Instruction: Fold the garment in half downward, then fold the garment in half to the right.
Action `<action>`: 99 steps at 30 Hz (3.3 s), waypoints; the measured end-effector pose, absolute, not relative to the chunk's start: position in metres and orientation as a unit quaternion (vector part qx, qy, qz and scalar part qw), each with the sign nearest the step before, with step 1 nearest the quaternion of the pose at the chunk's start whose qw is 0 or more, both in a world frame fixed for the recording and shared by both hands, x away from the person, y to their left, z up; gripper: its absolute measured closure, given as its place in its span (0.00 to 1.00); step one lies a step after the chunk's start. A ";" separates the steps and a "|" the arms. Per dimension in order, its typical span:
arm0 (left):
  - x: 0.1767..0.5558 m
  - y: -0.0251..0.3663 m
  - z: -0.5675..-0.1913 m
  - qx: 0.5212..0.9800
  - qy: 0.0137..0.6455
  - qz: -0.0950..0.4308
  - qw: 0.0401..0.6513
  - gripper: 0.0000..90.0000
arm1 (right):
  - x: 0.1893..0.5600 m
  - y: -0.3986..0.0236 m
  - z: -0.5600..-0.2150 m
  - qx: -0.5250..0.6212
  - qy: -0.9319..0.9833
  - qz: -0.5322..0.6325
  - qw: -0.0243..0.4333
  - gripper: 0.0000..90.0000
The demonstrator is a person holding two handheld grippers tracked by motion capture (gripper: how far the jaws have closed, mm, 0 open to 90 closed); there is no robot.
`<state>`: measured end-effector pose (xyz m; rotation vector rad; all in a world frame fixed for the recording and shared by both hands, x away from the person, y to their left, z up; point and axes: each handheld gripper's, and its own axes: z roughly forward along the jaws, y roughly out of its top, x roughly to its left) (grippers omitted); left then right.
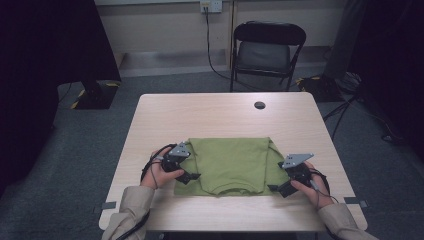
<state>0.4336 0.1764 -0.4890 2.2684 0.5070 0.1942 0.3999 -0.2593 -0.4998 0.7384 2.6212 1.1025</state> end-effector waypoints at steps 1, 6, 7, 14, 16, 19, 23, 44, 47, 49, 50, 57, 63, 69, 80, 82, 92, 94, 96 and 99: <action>0.430 0.178 -0.490 0.895 0.199 0.077 0.391 0.04 | 0.400 -0.259 -0.500 0.251 0.887 0.373 0.102 0.00; 0.417 0.188 -0.500 0.897 0.201 0.077 0.386 0.04 | 0.398 -0.261 -0.500 0.255 0.886 0.373 0.103 0.00; 0.415 0.189 -0.501 0.896 0.201 0.079 0.388 0.03 | 0.397 -0.262 -0.500 0.256 0.886 0.373 0.103 0.00; 0.400 0.196 -0.500 0.895 0.209 0.084 0.386 0.02 | 0.392 -0.267 -0.499 0.258 0.885 0.373 0.105 0.00; 0.397 0.198 -0.500 0.895 0.211 0.085 0.383 0.02 | 0.389 -0.269 -0.499 0.256 0.885 0.373 0.106 0.00; 0.392 0.203 -0.501 0.893 0.221 0.079 0.383 0.02 | 0.385 -0.272 -0.499 0.254 0.885 0.373 0.111 0.00; 0.387 0.211 -0.501 0.892 0.227 0.081 0.382 0.01 | 0.381 -0.278 -0.499 0.254 0.887 0.369 0.115 0.00; 0.369 0.236 -0.502 0.889 0.244 0.096 0.375 0.00 | 0.363 -0.308 -0.500 0.291 0.878 0.361 0.122 0.00; 0.369 0.236 -0.502 0.889 0.245 0.097 0.375 0.00 | 0.363 -0.308 -0.500 0.291 0.878 0.361 0.122 0.00; 0.369 0.236 -0.502 0.889 0.245 0.098 0.374 0.00 | 0.363 -0.308 -0.500 0.291 0.878 0.361 0.122 0.00; 0.370 0.237 -0.502 0.889 0.246 0.098 0.375 0.00 | 0.363 -0.308 -0.500 0.291 0.878 0.361 0.122 0.00; 0.370 0.237 -0.502 0.888 0.247 0.099 0.374 0.00 | 0.363 -0.308 -0.500 0.291 0.878 0.360 0.122 0.00; 0.369 0.236 -0.502 0.886 0.257 0.103 0.373 0.00 | 0.364 -0.308 -0.500 0.295 0.876 0.360 0.124 0.00; 0.368 0.237 -0.501 0.883 0.263 0.101 0.375 0.00 | 0.364 -0.306 -0.500 0.300 0.875 0.359 0.125 0.00; 0.378 0.237 -0.481 0.850 0.300 0.101 0.420 0.01 | 0.363 -0.298 -0.490 0.303 0.874 0.354 0.136 0.02; 0.385 0.235 -0.475 0.845 0.315 0.097 0.422 0.02 | 0.362 -0.293 -0.484 0.298 0.873 0.359 0.140 0.02; 0.424 0.221 -0.446 0.839 0.337 0.115 0.411 0.04 | 0.366 -0.250 -0.451 0.275 0.865 0.393 0.145 0.03; 0.431 0.219 -0.443 0.838 0.344 0.122 0.406 0.04 | 0.366 -0.237 -0.447 0.266 0.866 0.397 0.149 0.03; 0.438 0.217 -0.441 0.834 0.355 0.127 0.404 0.04 | 0.367 -0.224 -0.446 0.255 0.869 0.399 0.142 0.03; 0.446 0.214 -0.440 0.832 0.358 0.128 0.404 0.05 | 0.368 -0.202 -0.445 0.236 0.876 0.396 0.139 0.03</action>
